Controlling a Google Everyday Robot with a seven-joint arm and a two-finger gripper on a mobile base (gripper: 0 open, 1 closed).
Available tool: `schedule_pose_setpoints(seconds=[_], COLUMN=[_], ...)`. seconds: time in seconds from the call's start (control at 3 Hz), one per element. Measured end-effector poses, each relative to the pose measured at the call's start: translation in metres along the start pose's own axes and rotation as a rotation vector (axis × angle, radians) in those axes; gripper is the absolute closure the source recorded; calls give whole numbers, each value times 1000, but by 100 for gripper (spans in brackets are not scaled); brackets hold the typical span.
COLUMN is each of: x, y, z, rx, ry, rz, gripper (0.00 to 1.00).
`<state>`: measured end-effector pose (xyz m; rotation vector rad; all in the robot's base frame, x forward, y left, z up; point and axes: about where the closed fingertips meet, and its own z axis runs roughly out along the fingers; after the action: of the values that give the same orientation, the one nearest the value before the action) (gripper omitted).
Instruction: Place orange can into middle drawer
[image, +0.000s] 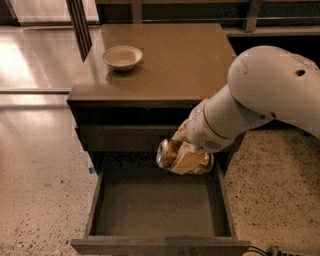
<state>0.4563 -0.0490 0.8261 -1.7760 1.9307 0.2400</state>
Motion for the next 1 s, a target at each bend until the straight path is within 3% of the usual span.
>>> schedule_pose_setpoints(seconds=[1.0], x=[0], y=[0], z=[0], rx=[0], ry=[0], rz=[0], gripper=[35])
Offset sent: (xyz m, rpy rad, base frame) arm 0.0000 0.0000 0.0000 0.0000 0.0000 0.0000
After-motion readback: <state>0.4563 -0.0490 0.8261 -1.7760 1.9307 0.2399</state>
